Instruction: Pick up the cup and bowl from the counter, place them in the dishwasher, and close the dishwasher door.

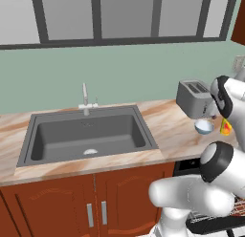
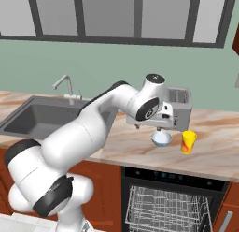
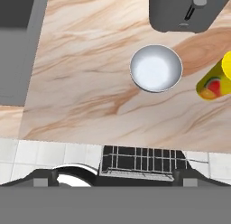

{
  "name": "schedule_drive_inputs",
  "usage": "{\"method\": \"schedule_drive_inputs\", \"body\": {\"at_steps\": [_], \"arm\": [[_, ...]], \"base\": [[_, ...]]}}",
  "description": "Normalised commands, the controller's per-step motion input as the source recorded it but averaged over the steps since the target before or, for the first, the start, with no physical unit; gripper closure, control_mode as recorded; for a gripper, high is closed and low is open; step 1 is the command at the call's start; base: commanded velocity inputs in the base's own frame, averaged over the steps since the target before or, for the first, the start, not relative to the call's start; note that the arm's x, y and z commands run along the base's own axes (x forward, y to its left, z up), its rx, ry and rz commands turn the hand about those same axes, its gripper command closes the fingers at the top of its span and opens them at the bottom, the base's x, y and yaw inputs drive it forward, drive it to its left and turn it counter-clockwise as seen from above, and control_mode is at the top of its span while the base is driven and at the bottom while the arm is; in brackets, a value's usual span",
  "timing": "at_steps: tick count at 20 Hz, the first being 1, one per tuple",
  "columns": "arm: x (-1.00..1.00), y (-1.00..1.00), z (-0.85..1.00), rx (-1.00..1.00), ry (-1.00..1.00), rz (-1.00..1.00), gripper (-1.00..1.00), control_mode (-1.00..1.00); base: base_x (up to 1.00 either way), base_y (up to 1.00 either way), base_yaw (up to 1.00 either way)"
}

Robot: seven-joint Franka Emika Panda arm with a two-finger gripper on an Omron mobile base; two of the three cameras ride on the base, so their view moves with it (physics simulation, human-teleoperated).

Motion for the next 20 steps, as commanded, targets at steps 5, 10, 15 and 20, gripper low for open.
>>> {"method": "schedule_drive_inputs", "body": {"at_steps": [5,10,15,20], "arm": [[0.07,-0.35,-0.09,0.00,0.00,0.00,-1.00,-1.00],[0.09,-0.37,-0.09,0.00,0.00,0.00,-1.00,-1.00],[0.12,-0.37,-0.14,0.00,0.00,0.00,-1.00,-1.00],[0.23,-0.30,-0.19,0.00,0.01,0.00,-1.00,-1.00]], "base": [[0.00,0.00,0.00],[0.00,0.00,0.00],[0.00,0.00,0.00],[0.00,0.00,0.00]]}}
